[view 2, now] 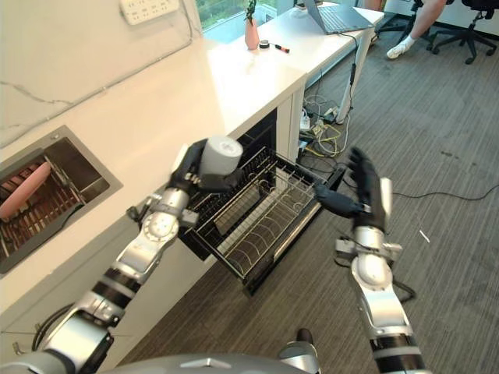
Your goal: Place the dishes in the dishwasher.
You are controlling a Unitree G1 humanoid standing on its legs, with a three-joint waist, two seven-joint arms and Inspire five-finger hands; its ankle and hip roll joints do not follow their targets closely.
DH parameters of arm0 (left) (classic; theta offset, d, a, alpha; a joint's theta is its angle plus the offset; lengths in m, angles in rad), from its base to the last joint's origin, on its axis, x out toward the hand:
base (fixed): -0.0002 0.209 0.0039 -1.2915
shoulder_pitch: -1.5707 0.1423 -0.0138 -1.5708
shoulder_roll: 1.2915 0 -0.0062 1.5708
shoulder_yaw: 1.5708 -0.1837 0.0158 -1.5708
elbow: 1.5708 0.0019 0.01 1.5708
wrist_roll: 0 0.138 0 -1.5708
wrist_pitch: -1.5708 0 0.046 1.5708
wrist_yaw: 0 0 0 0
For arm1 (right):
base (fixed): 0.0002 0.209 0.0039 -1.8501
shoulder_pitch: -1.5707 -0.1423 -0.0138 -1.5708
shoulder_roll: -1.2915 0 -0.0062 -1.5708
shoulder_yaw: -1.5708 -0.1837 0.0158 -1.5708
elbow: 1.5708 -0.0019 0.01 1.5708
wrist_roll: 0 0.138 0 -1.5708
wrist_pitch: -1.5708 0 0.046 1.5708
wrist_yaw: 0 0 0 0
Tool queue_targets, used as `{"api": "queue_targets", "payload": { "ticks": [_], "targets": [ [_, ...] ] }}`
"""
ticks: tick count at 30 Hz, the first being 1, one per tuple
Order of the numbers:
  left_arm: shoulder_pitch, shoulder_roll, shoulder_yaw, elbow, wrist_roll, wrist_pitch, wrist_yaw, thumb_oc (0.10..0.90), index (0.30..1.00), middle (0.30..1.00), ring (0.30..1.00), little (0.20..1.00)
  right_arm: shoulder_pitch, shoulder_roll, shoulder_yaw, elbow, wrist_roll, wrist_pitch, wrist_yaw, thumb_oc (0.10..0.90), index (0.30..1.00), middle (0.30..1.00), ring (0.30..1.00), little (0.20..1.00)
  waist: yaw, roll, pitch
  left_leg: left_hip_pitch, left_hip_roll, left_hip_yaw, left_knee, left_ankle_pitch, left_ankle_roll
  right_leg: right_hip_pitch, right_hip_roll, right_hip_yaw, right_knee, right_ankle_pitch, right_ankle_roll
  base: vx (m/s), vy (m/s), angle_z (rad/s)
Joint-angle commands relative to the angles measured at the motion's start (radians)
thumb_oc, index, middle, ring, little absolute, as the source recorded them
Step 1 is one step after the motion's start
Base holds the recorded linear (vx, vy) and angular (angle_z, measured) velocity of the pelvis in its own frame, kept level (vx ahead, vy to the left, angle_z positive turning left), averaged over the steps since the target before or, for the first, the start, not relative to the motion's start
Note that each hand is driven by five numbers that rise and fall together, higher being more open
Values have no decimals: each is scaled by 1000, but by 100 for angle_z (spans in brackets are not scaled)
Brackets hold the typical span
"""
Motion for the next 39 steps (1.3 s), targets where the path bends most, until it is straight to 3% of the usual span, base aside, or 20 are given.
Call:
{"api": "queue_targets", "payload": {
  "ticks": [1,3,8,23,33,39],
  "targets": [
    [-161,34,34,48,22,-99,55,400,300,300,300,300,-60,-4,2,-93,134,-111,119,800,900,900,900,900,4,-79,-12,-8,5,14,9,-14,-8,-5,-50,-21,20,-7,66,-12,-24,-14],
    [-198,5,17,77,58,-87,89,400,300,300,300,300,-49,-14,69,-133,182,-90,163,800,900,900,900,900,-6,-72,-7,-15,3,22,10,-11,-10,-17,-54,-17,20,-4,66,-25,-30,-10],
    [-241,-26,2,106,113,-79,154,400,300,300,300,300,-68,-3,124,-168,238,-96,166,800,900,900,900,900,-16,-58,-2,-26,0,25,11,-8,-11,-29,-58,-14,19,0,66,-11,-8,-4],
    [-249,-132,-98,145,301,-20,340,400,300,300,300,300,-164,130,296,-162,476,-138,27,800,900,900,900,900,-1,-58,-5,-24,1,7,7,-7,-14,-11,-57,-35,16,-1,61,0,0,0],
    [-263,-200,-189,190,306,8,412,400,300,300,300,300,-321,233,407,-50,402,-131,-98,800,900,900,900,900,37,-67,-7,-23,-4,-8,4,-10,-7,-1,-61,-47,19,9,57,-2,5,5],
    [-295,-218,-227,213,335,18,453,400,300,300,300,300,-400,311,416,74,372,-145,-196,800,900,900,900,900,51,-67,-5,-23,-4,-19,5,-10,-7,6,-62,-54,20,7,55,1,3,5]
  ]
}}
